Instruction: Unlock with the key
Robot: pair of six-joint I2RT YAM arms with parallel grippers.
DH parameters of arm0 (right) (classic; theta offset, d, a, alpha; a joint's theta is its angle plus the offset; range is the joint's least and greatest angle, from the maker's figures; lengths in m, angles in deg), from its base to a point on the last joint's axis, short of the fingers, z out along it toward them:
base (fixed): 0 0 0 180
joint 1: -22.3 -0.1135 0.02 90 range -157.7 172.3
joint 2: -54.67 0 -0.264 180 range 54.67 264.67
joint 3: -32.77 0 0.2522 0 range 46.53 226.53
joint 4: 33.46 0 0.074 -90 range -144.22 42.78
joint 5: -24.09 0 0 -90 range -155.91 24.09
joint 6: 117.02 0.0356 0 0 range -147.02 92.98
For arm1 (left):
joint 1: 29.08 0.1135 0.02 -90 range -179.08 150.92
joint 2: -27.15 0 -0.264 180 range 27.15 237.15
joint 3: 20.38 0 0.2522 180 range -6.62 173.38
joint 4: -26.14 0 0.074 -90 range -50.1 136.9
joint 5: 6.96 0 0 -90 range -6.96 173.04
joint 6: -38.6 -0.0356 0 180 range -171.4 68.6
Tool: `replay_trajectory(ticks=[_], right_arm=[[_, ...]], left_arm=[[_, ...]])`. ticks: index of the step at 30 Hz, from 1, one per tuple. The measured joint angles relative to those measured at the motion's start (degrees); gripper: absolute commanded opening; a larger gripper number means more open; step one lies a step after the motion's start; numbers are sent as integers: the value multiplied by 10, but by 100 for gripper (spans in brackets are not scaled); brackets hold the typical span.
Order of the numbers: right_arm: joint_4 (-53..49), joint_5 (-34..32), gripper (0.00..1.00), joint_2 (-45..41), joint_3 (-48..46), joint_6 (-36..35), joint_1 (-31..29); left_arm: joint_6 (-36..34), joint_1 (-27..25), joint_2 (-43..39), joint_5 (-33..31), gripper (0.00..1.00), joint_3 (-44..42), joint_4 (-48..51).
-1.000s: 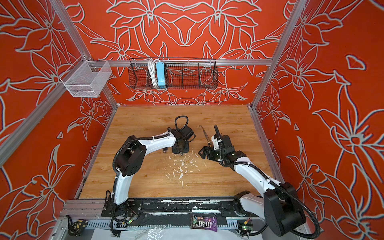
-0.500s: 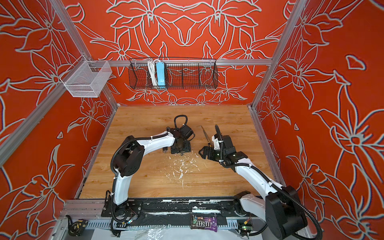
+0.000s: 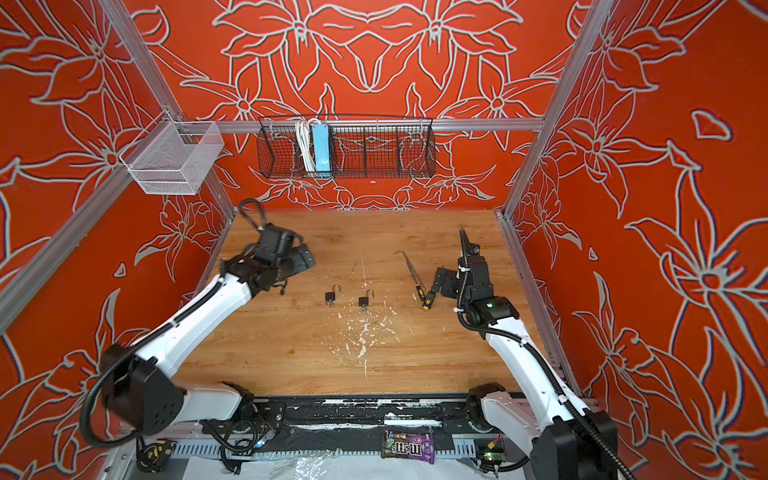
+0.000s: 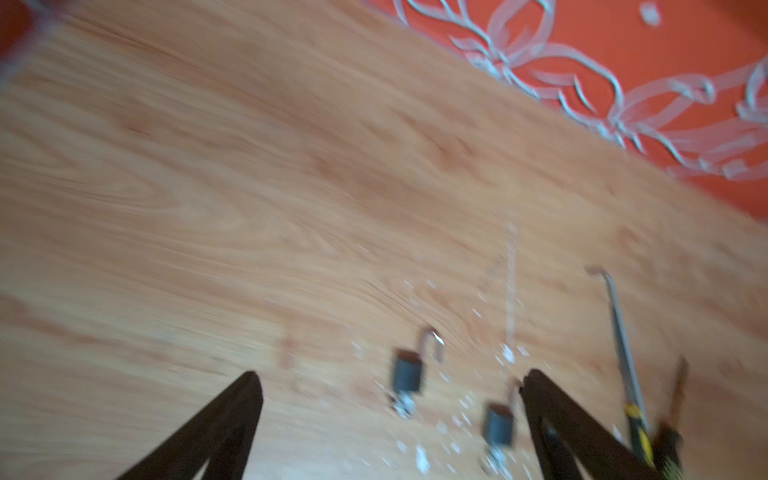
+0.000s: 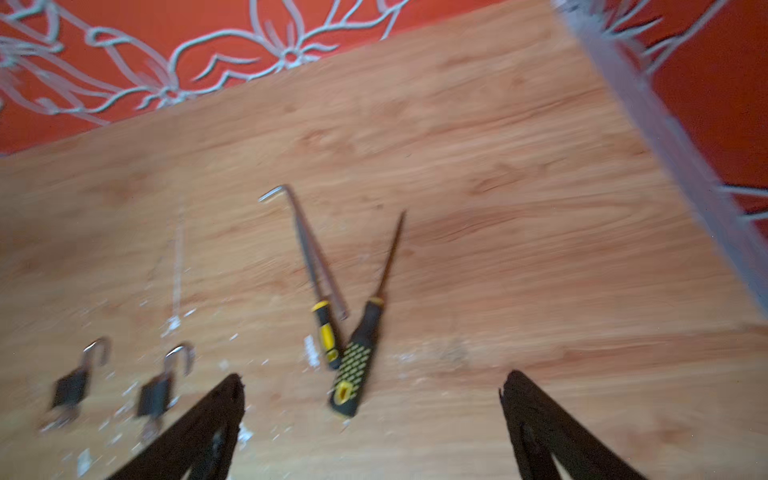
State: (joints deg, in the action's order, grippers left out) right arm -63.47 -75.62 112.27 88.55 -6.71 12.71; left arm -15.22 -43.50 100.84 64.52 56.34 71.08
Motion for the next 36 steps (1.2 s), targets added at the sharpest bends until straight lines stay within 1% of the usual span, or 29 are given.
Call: replay_trajectory(ticks=[2, 4, 5, 8, 11, 14, 17, 20, 22, 25, 26, 29, 36], right_arm=[[46, -42, 97, 1, -35, -21, 30], [87, -69, 97, 13, -67, -35, 55], [109, -76, 97, 26, -82, -39, 68], [177, -84, 97, 84, -115, -50, 96], [247, -78, 97, 140, -139, -69, 99], [332, -56, 98, 158, -177, -92, 100], [391, -37, 97, 165, -192, -111, 102], [449, 0, 97, 185, -192, -131, 106], [486, 29, 97, 194, -201, -145, 106], [574, 59, 97, 200, -249, -160, 106], [593, 64, 98, 209, -261, -164, 106], [590, 63, 97, 237, -256, -174, 97], [603, 55, 97, 239, -242, -188, 76]], left_arm=[[-23, 63, -39, -27, 98, -63, -30], [-49, 111, -58, -53, 98, -129, -68], [-64, 126, -63, -65, 98, -165, -96], [-118, 140, -63, -76, 98, -266, -183], [-173, 140, -50, -71, 98, -329, -266], [-222, 140, -28, -52, 98, -358, -365], [-255, 140, 3, -26, 98, -364, -441], [-279, 140, 36, 2, 98, -363, -487], [-295, 140, 39, 27, 98, -370, -511], [-315, 140, 33, 63, 98, -413, -591], [-320, 140, 33, 72, 98, -425, -603], [-325, 141, 38, 83, 98, -429, -604], [-326, 141, 38, 89, 98, -423, -622]])
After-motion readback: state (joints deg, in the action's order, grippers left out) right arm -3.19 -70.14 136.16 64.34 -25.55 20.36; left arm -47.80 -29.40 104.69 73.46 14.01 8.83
